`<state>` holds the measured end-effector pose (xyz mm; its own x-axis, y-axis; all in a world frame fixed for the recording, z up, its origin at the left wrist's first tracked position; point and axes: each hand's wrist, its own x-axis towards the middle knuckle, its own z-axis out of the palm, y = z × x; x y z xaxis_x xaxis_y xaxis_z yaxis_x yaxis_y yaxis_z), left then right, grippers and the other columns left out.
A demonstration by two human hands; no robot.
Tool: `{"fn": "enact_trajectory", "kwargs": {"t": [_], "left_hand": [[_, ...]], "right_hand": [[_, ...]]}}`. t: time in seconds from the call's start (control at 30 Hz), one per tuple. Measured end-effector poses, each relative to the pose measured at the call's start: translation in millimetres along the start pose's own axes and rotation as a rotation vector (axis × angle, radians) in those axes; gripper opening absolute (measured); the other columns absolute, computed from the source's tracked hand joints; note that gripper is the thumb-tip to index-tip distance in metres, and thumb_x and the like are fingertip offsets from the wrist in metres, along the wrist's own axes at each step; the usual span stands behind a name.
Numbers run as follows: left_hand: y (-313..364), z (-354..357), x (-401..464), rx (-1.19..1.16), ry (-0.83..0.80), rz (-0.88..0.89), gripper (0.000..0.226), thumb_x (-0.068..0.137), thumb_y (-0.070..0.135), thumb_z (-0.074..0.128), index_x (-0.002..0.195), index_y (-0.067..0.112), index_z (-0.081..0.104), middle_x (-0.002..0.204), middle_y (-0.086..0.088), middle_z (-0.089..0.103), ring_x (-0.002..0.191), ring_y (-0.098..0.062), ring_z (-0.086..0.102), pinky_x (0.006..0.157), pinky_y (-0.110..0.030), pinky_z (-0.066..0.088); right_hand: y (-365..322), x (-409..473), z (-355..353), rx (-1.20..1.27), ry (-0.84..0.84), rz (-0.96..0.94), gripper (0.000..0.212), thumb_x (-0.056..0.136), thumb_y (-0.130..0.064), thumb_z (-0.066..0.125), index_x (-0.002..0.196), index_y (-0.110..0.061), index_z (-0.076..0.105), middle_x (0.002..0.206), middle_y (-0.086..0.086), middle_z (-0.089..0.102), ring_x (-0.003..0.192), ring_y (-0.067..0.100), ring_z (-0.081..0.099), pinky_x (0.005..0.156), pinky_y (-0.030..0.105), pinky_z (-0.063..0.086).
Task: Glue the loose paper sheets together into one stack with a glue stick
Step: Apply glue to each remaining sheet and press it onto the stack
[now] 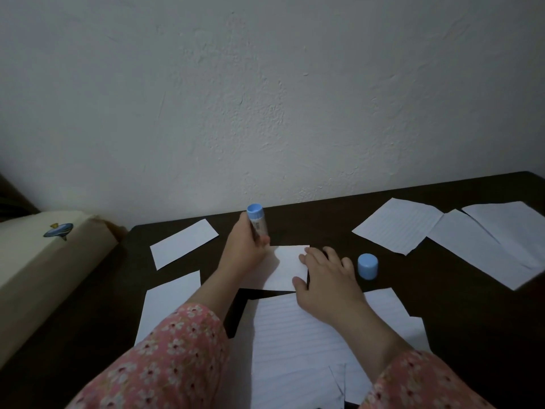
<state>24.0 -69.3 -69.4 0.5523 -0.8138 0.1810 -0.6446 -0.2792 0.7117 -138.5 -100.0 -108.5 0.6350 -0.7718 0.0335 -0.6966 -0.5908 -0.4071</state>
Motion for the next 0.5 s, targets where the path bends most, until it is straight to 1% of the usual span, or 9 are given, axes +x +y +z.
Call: {"fn": "enact_trajectory", "kwargs": {"t": [0.1,0.17,0.33,0.43,0.5], "left_hand": [[-6.1,-6.0,-0.5,-0.02,-0.003,-0.006,0.035,0.088,0.011,0.064,0.109,0.025,0.04,0.11,0.006,0.05,0.103,-0.008,0.045,0.087,-0.029,0.04],[-7.4,-6.8,-0.3,-0.01,-0.01,0.001,0.035,0.087,0.011,0.064,0.108,0.026,0.04,0.108,0.008,0.048,0.102,-0.007,0.044,0.086,-0.028,0.04],[-10.3,-10.9,3.0,0.017,-0.006,0.002,0.036,0.088,0.01,0.063,0.109,0.026,0.039,0.108,0.006,0.049,0.102,-0.009,0.045,0.085,-0.028,0.04],[-13.8,-16.0,1.7,0.03,0.029,-0.021,0.033,0.089,0.01,0.061,0.107,0.025,0.038,0.105,0.005,0.049,0.096,-0.009,0.046,0.081,-0.028,0.039],[-15.1,-18.6,1.6,0.039,0.044,-0.039,0.032,0.09,0.01,0.061,0.107,0.025,0.038,0.105,0.004,0.049,0.097,-0.01,0.047,0.081,-0.028,0.039]], "right_hand": [[-0.1,-0.4,-0.8,-0.012,-0.006,-0.006,0.056,0.097,-0.045,0.036,0.149,-0.027,0.027,0.158,-0.006,0.017,0.146,0.021,0.008,0.116,0.044,0.01],[-0.5,-0.3,-0.8,-0.011,-0.005,-0.003,0.056,0.097,-0.045,0.036,0.15,-0.027,0.026,0.159,-0.006,0.017,0.146,0.021,0.007,0.116,0.044,0.01],[-0.4,0.2,-0.2,-0.019,-0.001,-0.002,0.056,0.097,-0.045,0.036,0.149,-0.027,0.027,0.158,-0.007,0.017,0.146,0.02,0.008,0.116,0.043,0.011],[0.0,0.3,0.7,-0.019,0.008,-0.004,0.056,0.097,-0.046,0.037,0.149,-0.027,0.028,0.158,-0.007,0.018,0.146,0.02,0.009,0.115,0.043,0.012],[0.3,0.4,1.3,-0.015,0.004,-0.004,0.056,0.097,-0.046,0.036,0.149,-0.028,0.027,0.158,-0.007,0.018,0.146,0.02,0.008,0.116,0.043,0.012]]}}
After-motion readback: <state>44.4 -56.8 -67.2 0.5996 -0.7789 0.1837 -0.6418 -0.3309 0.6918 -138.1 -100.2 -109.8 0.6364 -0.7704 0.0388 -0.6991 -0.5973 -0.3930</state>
